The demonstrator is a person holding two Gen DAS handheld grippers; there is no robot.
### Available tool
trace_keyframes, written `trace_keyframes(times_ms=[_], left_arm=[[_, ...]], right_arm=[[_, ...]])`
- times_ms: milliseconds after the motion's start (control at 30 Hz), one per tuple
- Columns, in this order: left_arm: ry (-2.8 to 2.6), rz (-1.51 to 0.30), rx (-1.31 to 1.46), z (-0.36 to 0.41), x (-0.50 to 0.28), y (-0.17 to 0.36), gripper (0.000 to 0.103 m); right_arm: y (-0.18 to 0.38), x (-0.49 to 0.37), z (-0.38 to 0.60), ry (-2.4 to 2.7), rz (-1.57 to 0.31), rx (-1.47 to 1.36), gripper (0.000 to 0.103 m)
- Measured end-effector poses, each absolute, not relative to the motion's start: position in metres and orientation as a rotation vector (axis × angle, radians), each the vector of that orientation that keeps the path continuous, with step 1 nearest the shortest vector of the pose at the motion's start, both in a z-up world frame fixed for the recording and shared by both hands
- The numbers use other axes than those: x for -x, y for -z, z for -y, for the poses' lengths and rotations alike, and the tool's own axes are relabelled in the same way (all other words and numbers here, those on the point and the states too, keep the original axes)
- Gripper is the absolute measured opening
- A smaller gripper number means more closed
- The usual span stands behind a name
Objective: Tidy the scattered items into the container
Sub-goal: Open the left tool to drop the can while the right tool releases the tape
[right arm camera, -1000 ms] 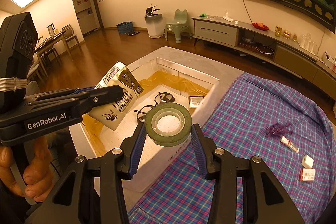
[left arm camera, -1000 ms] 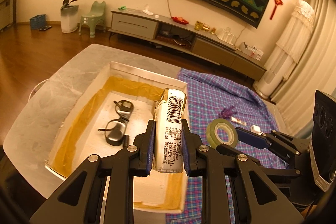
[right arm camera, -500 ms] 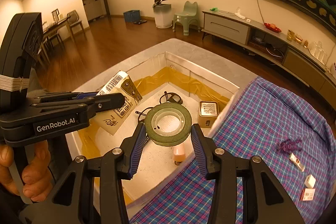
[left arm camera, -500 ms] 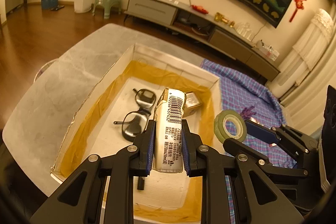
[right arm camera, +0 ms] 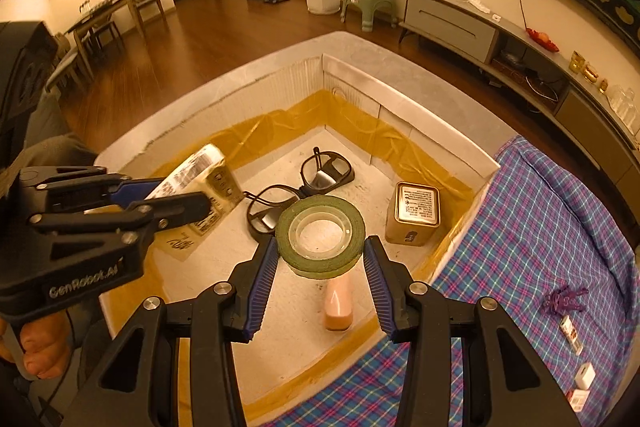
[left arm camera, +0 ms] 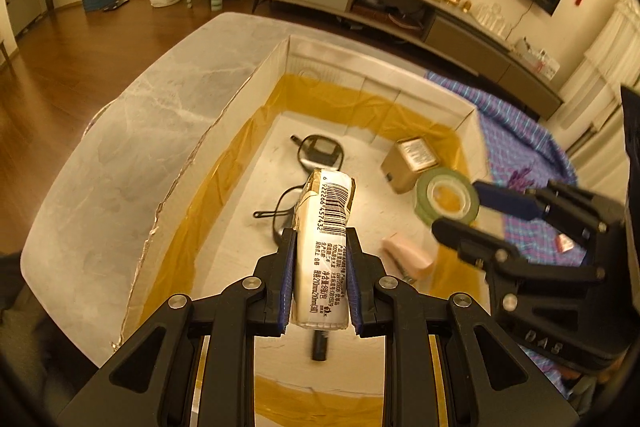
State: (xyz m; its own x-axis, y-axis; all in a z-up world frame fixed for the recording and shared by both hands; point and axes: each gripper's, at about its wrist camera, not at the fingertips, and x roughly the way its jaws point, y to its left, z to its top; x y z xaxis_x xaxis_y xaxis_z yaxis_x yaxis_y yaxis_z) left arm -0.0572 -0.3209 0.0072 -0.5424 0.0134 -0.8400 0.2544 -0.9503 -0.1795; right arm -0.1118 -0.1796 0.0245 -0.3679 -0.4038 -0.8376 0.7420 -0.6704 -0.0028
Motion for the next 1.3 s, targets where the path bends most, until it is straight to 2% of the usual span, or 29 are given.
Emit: trace_keyframes(times_ms=[400,500,600,633,933,1300], left_arm=[[2.558,-0.360,-1.493,0.334,0.063,0.015,0.025],[2.551,-0.338,-1.503,0.335,0.064,0.019,0.031],[2.545,-0.328,-1.503,0.336,0.062,0.020,0.045],[2.548,-0.331,-1.499,0.337,0.062,0.020,0.047],[2.561,-0.377,-1.495,0.339,0.057,0.019,0.047],[2.595,-0.293,-1.452,0.322,0.046,0.004,0.047]], right_arm=[[0.004,0.142,0.206,2.032,-0.647,-1.224,0.046],[0.007,0.146,0.208,2.031,-0.657,-1.231,0.046],[0.009,0.147,0.210,2.035,-0.654,-1.240,0.048],[0.009,0.147,0.210,2.036,-0.654,-1.240,0.049],[0.012,0.142,0.207,2.037,-0.646,-1.249,0.049],[0.009,0.128,0.199,2.038,-0.638,-1.239,0.049]])
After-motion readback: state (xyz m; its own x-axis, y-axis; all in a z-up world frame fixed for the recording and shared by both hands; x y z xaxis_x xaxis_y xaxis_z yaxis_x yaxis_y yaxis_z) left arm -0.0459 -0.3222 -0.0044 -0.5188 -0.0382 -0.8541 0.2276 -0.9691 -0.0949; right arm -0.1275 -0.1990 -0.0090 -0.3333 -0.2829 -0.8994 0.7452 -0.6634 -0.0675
